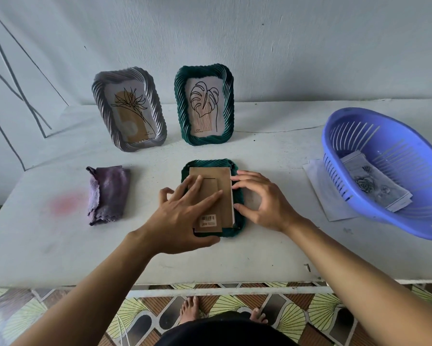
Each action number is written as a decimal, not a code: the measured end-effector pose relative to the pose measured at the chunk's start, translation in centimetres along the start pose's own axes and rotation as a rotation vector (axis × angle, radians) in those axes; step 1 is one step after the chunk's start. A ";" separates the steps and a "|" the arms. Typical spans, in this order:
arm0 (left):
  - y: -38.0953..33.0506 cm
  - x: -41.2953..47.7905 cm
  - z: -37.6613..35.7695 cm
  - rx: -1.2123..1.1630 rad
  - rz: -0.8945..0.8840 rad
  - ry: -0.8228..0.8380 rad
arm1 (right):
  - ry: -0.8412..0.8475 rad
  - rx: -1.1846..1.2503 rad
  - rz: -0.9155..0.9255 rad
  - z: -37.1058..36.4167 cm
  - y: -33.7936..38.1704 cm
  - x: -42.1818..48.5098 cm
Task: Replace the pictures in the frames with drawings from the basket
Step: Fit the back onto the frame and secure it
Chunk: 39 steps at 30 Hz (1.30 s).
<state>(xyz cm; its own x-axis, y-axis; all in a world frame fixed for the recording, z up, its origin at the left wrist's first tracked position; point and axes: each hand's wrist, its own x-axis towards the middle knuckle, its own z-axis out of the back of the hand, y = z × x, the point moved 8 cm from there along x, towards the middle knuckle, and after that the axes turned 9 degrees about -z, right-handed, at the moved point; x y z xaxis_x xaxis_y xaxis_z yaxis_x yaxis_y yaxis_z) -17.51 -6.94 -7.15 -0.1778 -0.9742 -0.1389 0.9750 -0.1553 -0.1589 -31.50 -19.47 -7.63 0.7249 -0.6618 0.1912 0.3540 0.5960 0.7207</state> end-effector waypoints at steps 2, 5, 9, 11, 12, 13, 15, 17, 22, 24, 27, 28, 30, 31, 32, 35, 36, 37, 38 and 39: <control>-0.2 -0.1 0.1 0.002 -0.020 -0.022 | 0.001 0.000 -0.001 0.0 0.0 0.0; -0.1 -0.5 0.1 -0.047 -0.050 -0.038 | 0.000 -0.001 -0.004 0.0 0.0 0.0; 1.6 -1.4 0.4 -0.185 -0.045 -0.094 | 0.009 0.006 -0.013 -0.1 0.0 0.0; 2.3 -1.9 0.3 -0.176 -0.050 -0.106 | 0.008 0.007 -0.022 0.0 -0.1 0.0; 2.5 -2.0 0.2 -0.168 -0.056 -0.104 | 0.008 0.006 -0.025 0.0 -0.1 0.0; 2.5 -2.1 0.1 -0.165 -0.063 -0.096 | 0.008 0.005 -0.028 0.0 -0.1 0.0; 2.5 -2.1 0.0 -0.171 -0.079 -0.081 | 0.010 0.007 -0.029 0.0 0.0 0.0; 2.6 -2.1 0.2 -0.186 -0.091 -0.078 | 0.011 0.008 -0.032 0.0 0.0 0.0; 3.3 -2.4 0.6 -0.277 -0.106 -0.125 | 0.014 0.007 -0.035 0.0 -0.1 0.0; 3.8 -2.8 0.8 -0.263 -0.105 -0.166 | 0.013 0.007 -0.037 0.0 0.0 0.0; 4.1 -3.0 0.8 -0.210 -0.120 -0.187 | 0.015 0.002 -0.042 0.0 -0.1 0.0; 3.9 -3.0 0.8 -0.188 -0.126 -0.191 | 0.014 0.001 -0.040 0.0 -0.1 0.0; 3.7 -3.0 0.7 -0.128 -0.121 -0.197 | 0.011 0.000 -0.033 0.0 -0.1 0.0; 3.6 -2.9 0.7 -0.100 -0.108 -0.203 | 0.009 0.000 -0.031 0.0 -0.1 0.0; 3.6 -2.9 0.7 -0.079 -0.090 -0.212 | 0.009 0.002 -0.030 0.0 -0.1 0.0; 3.3 -3.2 0.6 -0.050 -0.045 -0.253 | 0.004 0.008 -0.025 0.0 -0.1 0.0; 3.2 -3.2 0.6 -0.042 -0.035 -0.269 | 0.001 0.008 -0.022 0.0 -0.1 0.0; 3.1 -3.3 0.5 -0.033 -0.021 -0.287 | -0.002 0.009 -0.019 0.0 -0.1 0.0; 3.1 -3.3 0.5 -0.024 -0.004 -0.306 | -0.004 0.011 -0.017 0.0 -0.1 0.0; 3.1 -3.4 0.5 -0.019 0.015 -0.325 | -0.005 0.013 -0.016 0.0 -0.1 0.0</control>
<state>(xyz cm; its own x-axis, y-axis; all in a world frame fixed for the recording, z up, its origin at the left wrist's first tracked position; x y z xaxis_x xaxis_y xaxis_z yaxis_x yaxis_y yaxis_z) -13.84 -4.19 -6.72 -0.1081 -0.9781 0.1779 0.9740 -0.1401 -0.1781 -31.56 -19.54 -7.75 0.7160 -0.6738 0.1825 0.3582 0.5791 0.7324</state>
